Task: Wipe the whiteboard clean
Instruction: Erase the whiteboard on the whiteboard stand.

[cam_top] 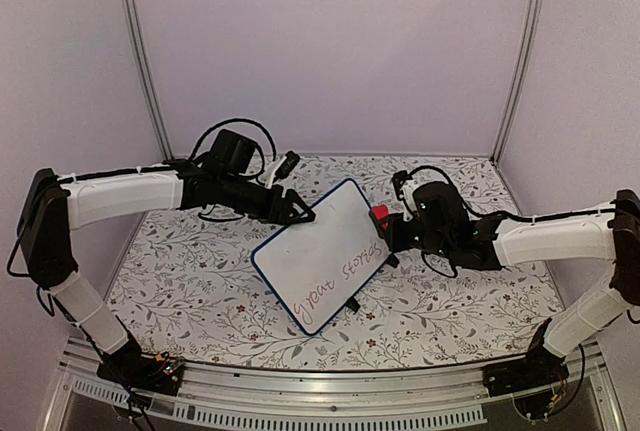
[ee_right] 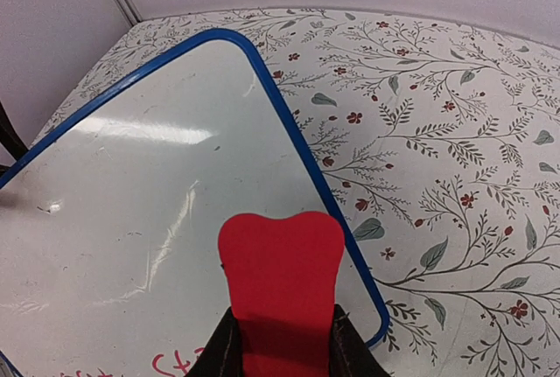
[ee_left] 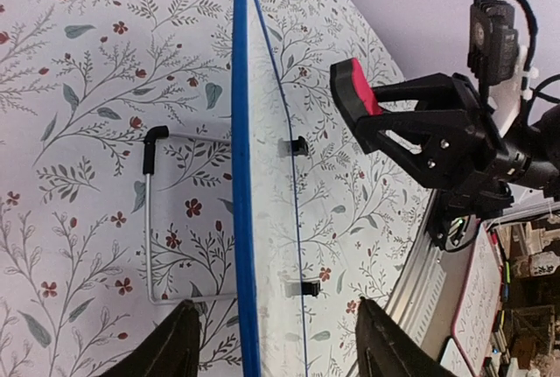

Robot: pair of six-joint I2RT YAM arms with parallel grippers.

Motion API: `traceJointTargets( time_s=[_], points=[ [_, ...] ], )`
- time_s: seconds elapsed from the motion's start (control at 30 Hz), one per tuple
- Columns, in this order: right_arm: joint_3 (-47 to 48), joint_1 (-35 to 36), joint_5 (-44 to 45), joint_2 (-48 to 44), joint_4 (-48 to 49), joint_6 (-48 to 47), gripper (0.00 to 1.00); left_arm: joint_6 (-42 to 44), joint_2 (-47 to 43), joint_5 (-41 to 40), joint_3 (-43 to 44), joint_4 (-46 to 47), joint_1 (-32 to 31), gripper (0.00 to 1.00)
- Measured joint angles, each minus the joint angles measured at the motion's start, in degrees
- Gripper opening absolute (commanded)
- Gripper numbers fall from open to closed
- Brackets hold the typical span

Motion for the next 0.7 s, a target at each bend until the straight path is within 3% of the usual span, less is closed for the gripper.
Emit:
traceJointTargets(
  time_s=[0.17, 0.3, 0.37, 0.7],
  points=[
    [-1.9, 0.1, 0.1, -2.4, -0.8, 0.3, 0.23, 0.2, -1.0, -0.4, 0.0, 0.3, 0.0, 0.7],
    [-3.7, 0.2, 0.2, -4.7, -1.3, 0.4, 0.23, 0.3, -1.7, -1.6, 0.0, 0.3, -0.1, 0.86],
    [-4.0, 0.4, 0.2, -5.0, -1.6, 0.5, 0.23, 0.4, -2.5, -2.7, 0.0, 0.0, -0.1, 0.99],
    [-4.0, 1.9, 0.6, -7.2, -2.6, 0.4, 0.23, -1.5, -9.0, -7.8, 1.0, -6.4, -0.2, 1.0]
  ],
)
